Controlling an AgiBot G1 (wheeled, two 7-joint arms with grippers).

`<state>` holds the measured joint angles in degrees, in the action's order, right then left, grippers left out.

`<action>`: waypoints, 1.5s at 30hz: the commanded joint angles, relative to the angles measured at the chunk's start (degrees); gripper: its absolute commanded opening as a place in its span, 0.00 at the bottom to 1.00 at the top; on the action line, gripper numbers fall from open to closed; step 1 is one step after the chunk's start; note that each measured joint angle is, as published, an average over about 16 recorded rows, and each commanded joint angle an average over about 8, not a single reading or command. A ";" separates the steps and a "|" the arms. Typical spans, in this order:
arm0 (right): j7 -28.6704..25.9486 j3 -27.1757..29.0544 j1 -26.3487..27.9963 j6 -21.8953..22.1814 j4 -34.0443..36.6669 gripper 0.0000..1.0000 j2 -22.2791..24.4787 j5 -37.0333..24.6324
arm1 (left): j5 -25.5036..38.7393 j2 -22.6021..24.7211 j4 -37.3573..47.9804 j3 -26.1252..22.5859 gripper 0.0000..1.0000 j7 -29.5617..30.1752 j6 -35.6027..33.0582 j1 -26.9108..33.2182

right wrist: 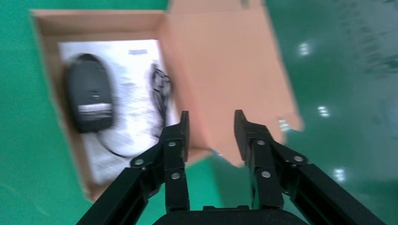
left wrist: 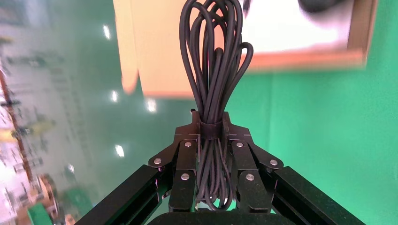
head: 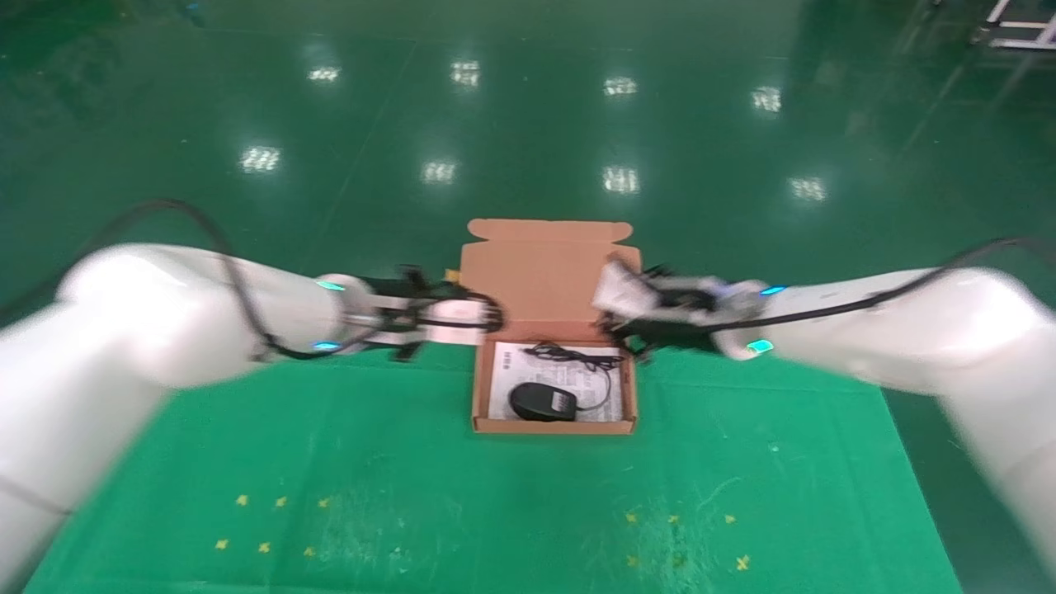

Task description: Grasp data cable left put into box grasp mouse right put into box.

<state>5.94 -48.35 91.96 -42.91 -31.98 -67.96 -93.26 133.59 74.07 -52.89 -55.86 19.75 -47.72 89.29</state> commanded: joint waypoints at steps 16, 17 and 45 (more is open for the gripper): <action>-16.59 -0.85 -0.02 -0.81 -27.70 1.00 17.15 -8.41 | -10.67 4.88 4.44 -12.34 0.88 -2.49 15.02 -3.24; -16.75 -0.90 -0.02 -0.88 -28.10 1.00 17.36 -8.59 | -10.80 4.91 4.52 -12.63 1.00 -2.51 15.12 -3.20; -6.53 0.56 9.70 4.72 -17.44 1.00 8.00 -9.19 | -9.28 4.24 8.13 -11.60 1.00 0.38 27.72 6.40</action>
<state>-1.67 -47.79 100.90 -38.50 -50.35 -59.28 -102.43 123.94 78.12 -45.36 -67.21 19.88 -20.75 94.89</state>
